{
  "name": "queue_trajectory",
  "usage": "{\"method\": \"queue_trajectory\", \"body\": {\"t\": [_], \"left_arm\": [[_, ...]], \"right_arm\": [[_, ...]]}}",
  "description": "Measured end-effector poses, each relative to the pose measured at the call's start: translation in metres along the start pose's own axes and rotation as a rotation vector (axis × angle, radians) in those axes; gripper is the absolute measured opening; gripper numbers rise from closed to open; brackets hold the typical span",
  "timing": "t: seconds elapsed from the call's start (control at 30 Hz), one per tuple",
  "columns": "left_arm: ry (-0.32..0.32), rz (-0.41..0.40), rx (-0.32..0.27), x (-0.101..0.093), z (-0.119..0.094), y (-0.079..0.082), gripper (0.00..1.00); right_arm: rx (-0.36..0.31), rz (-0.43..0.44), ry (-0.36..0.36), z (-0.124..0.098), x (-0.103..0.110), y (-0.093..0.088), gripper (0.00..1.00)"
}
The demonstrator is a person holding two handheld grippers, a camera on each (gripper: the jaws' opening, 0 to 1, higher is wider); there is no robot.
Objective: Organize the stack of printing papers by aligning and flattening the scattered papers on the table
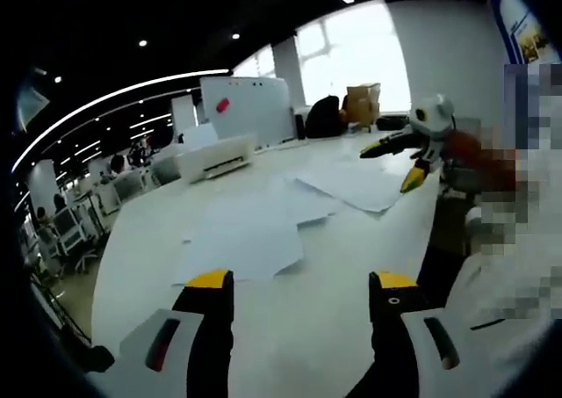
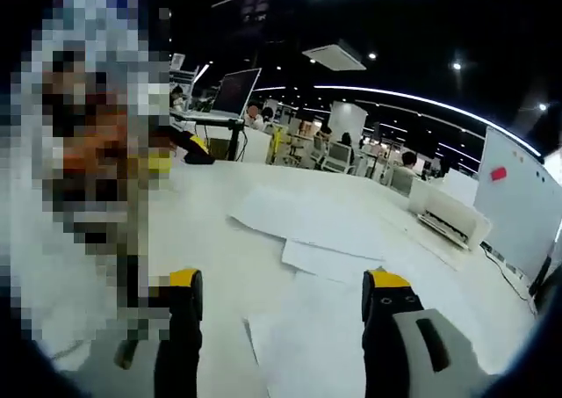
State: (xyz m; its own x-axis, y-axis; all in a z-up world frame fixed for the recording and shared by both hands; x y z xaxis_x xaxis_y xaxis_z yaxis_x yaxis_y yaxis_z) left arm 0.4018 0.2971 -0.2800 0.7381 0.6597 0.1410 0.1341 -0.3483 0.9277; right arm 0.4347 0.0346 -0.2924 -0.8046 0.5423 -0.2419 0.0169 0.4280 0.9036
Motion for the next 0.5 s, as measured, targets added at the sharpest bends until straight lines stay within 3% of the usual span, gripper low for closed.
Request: {"method": "queue_trajectory", "body": {"t": [0.3, 0.5], "left_arm": [[0.01, -0.025, -0.019, 0.005, -0.012, -0.004, 0.65], [0.015, -0.024, -0.016, 0.009, -0.018, -0.007, 0.65]], "right_arm": [[-0.005, 0.0, 0.067, 0.048, 0.006, 0.015, 0.68], [0.006, -0.003, 0.098, 0.072, 0.011, 0.016, 0.68]]}}
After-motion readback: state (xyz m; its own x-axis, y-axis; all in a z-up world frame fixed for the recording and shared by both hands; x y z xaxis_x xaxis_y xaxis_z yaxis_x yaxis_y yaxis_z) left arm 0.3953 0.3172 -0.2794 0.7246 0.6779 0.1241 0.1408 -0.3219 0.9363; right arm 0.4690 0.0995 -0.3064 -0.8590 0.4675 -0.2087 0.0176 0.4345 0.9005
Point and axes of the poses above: the point that each gripper's makers call its tool centre point, and the gripper's own axes: z roughly forward along the fingers, x roughly to its left, y roughly out of its top, the point moved 3 cm from there along -z, roughly backward along the fingers
